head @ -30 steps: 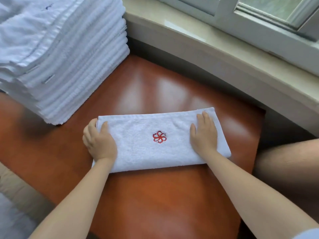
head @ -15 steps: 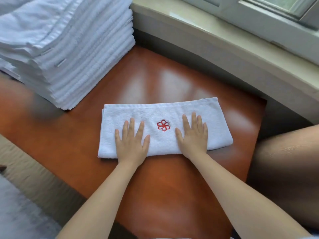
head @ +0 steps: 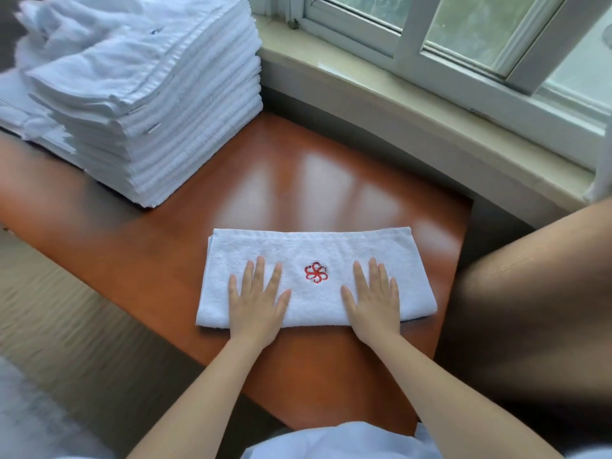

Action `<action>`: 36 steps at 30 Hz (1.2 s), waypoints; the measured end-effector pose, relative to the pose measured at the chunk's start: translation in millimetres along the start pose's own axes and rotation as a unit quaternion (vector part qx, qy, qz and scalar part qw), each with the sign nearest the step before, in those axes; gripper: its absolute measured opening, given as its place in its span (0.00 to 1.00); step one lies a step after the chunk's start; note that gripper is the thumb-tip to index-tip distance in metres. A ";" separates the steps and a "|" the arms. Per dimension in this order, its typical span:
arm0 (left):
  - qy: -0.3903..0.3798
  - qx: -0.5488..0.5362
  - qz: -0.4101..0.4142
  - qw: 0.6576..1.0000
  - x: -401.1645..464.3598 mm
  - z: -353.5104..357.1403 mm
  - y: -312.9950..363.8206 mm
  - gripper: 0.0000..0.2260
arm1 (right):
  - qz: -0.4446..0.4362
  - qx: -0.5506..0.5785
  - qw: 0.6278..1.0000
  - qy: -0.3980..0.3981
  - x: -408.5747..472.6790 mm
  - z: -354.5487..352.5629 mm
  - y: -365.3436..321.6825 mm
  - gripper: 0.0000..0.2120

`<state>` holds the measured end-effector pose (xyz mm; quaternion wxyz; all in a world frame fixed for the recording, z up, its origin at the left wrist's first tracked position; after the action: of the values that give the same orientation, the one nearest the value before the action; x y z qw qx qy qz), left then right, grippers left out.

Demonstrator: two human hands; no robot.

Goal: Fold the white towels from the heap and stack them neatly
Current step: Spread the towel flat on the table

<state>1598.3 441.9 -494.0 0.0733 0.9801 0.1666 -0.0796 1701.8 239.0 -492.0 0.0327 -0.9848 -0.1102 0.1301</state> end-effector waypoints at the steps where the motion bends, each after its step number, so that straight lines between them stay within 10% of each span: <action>1: -0.004 0.000 -0.002 1.000 -8.4 2.1 1.2 0.27 | 0.002 -0.003 1.000 -0.003 -8.1 1.7 2.8 0.29; 15: 0.061 -0.192 -0.363 0.910 -136.5 -0.4 16.7 0.40 | 0.140 0.138 0.979 -0.049 -88.2 3.9 28.9 0.45; 30: 0.063 -0.173 -0.271 0.945 -142.2 -25.9 13.1 0.15 | 0.097 0.148 0.984 0.008 -106.0 -22.7 6.0 0.21; 36: 0.133 -0.374 -0.284 0.873 -121.3 -58.2 -43.4 0.12 | 0.153 0.267 0.950 0.054 -102.2 -55.9 -50.3 0.14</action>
<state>1478.3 454.1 -420.4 0.3860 0.7910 0.4636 0.1023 1609.8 262.9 -407.9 0.2799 -0.9508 0.0825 0.1043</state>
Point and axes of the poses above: each hand's wrist, its own x-axis towards the middle knuckle, its own z-axis out of the palm, y = z × x, the point moved 9 cm from there along x, towards the middle knuckle, and after that the axes turned 8 degrees about z, right-handed, at the moved point
